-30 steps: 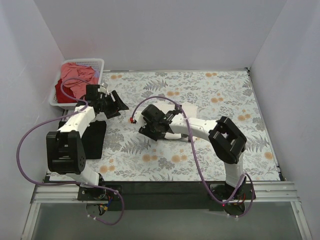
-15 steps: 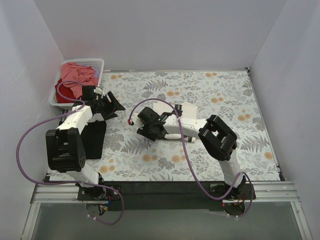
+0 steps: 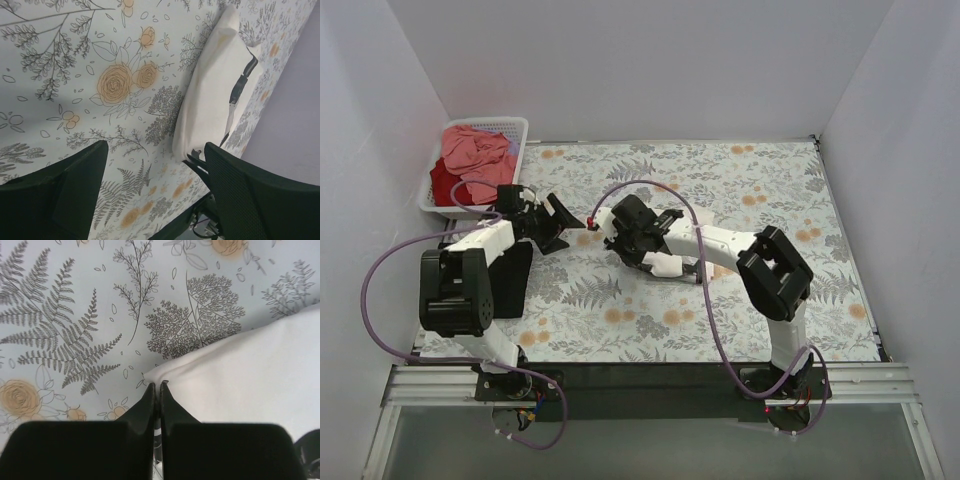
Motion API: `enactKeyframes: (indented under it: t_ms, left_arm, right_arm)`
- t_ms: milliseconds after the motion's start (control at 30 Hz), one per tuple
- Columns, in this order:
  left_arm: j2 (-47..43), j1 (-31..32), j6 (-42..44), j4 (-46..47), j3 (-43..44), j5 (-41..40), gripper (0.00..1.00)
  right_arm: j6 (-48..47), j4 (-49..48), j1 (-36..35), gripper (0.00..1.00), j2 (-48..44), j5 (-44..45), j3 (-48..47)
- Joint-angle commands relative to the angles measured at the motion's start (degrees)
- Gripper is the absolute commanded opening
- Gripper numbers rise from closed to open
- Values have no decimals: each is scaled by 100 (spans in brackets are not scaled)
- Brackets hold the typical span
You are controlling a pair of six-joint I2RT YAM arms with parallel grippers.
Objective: Fold and stack the t-shirts
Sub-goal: Neatly place the folded tshirt to the corner
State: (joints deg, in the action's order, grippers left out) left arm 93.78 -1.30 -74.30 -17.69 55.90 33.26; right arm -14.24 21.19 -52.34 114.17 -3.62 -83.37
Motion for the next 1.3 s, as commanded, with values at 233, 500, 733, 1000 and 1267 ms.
enactKeyframes:
  t_ms: [233, 500, 733, 1000, 1267]
  left_arm:
    - [413, 797, -1771, 1933, -571, 173, 84]
    - [949, 1333, -2711, 3052, -650, 41, 86]
    - [1265, 1580, -3037, 2771, -659, -504, 87]
    - [1512, 1826, -2959, 2569, -440, -461, 76]
    - [1521, 1870, -2765, 2209, -273, -56, 59]
  right_arm:
    - [70, -282, 136, 1, -852, -833, 234]
    - [97, -291, 233, 1, -896, -1071, 225]
    - [299, -308, 233, 1, -1002, -1308, 120]
    - [624, -344, 233, 1, -1002, -1615, -12]
    - [817, -423, 224, 1, -1011, -1739, -39]
